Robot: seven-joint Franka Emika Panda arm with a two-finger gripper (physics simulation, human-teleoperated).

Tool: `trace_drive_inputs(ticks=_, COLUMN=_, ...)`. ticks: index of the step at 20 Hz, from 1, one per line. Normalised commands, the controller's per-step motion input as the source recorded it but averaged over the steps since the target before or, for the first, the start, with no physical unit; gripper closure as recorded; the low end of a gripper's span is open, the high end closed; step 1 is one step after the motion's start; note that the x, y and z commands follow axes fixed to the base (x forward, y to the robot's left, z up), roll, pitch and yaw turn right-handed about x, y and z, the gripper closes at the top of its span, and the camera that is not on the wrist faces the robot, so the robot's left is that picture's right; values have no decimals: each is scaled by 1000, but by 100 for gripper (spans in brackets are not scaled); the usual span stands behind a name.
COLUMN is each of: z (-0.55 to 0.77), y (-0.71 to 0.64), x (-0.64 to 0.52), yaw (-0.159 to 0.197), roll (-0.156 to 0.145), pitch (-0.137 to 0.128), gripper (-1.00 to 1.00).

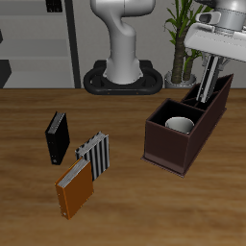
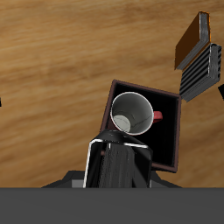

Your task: Place the red mug into the left desk caddy's right compartment and place the left striped book into the left desk caddy's back compartment

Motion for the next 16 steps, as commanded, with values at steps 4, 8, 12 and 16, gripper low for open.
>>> trace_drive_inputs(ticks=4, z=-86, y=113, x=-73, yaw=2, roll=11, pitch=8, gripper=100)
trace_drive_inputs(ticks=8, z=-213, y=198, x=-199, yaw=-27, roll=29, pitch=28, gripper=100)
trace_drive_inputs(ticks=12, z=-67, y=-6, x=-188, yaw=-56, roll=24, pitch=6, gripper=100)
trace_drive_inputs(ticks=16, z=-127, y=0, x=-41, yaw=-17, roll=2, pitch=26, gripper=100)
